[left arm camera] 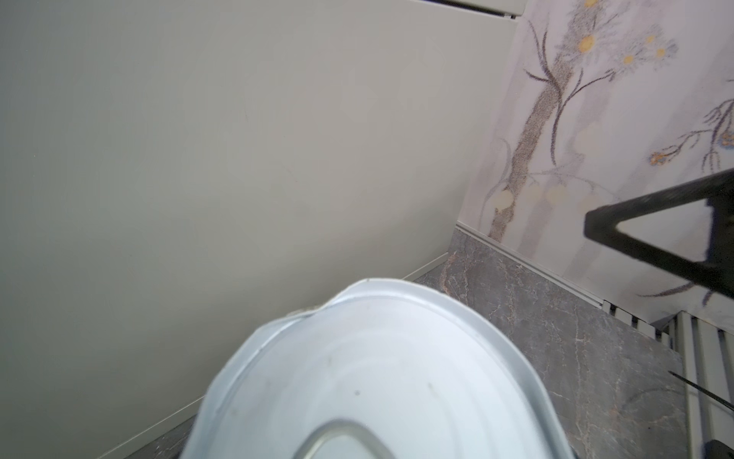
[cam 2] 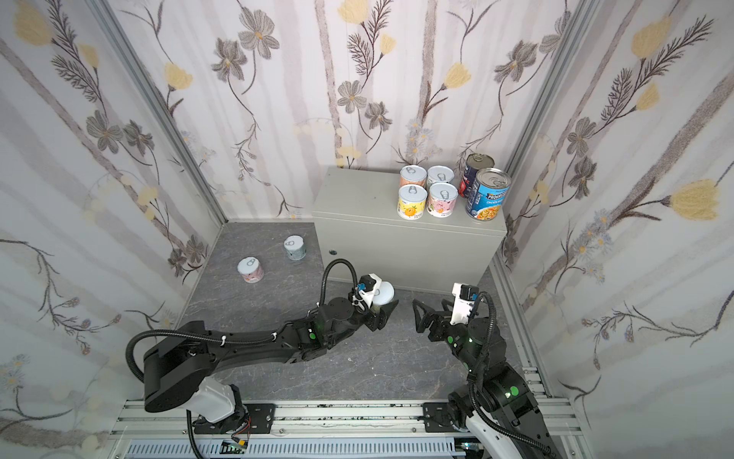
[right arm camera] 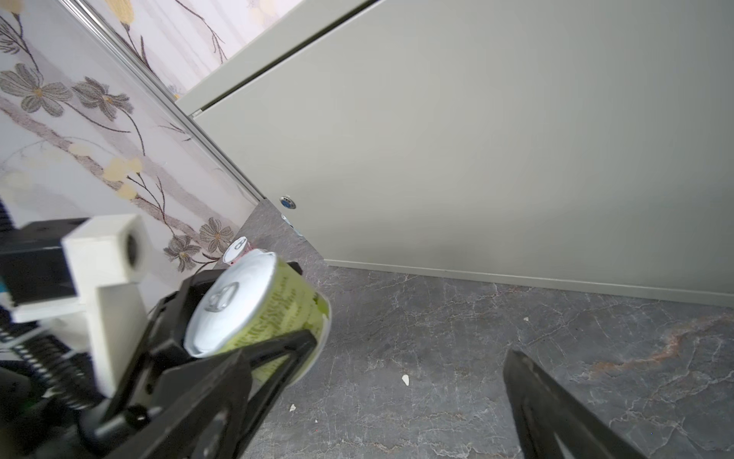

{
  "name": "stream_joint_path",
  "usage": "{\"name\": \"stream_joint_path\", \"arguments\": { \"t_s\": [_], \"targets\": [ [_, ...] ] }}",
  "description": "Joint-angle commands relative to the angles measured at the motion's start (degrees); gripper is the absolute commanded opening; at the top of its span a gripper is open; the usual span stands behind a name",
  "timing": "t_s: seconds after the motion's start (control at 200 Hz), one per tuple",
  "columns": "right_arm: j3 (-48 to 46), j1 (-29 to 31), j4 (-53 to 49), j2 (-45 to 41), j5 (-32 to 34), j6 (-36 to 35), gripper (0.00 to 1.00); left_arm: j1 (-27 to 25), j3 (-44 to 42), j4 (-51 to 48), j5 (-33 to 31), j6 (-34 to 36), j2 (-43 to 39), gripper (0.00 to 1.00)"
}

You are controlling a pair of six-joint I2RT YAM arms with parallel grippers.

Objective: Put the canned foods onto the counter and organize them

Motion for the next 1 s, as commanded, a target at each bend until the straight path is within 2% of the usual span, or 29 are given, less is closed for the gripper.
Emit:
{"name": "stream_joint_path", "arguments": {
  "t_s": [0.0, 0.145, 0.29, 0.43, 0.575, 0.994],
  "targets": [
    [-1.24, 0.03, 2.98, -0.21, -1.04, 1.67, 1.00, 0.11, 2.06, -9.70, -0.11, -1.06, -5.09, 0.72],
    [-1.41, 0.06, 4.20, 1.25, -2.99, 1.88, 1.00, 0.90, 8.12, -23.40, -1.41, -0.98, -10.00, 0.72],
    [0.05, 0.05, 5.46, 2.88, -3.07, 1.92, 1.00, 3.16, 13.85, -31.12, 0.19, -0.86, -13.42, 0.73],
    [3.17, 0.06, 6.07, 4.73, -2.62, 1.23, 1.00, 5.90, 21.01, -36.94, 1.33, 0.45, -12.95, 0.73],
    [6.43, 0.04, 6.52, 7.74, -2.38, -0.30, 1.00, 8.69, 30.44, -40.23, 2.44, 2.36, -8.89, 0.73],
    [14.10, 0.06, 7.54, 12.47, -4.28, -2.68, 1.00, 16.13, 59.19, -46.98, 4.88, 4.58, 10.52, 0.73]
  ]
}}
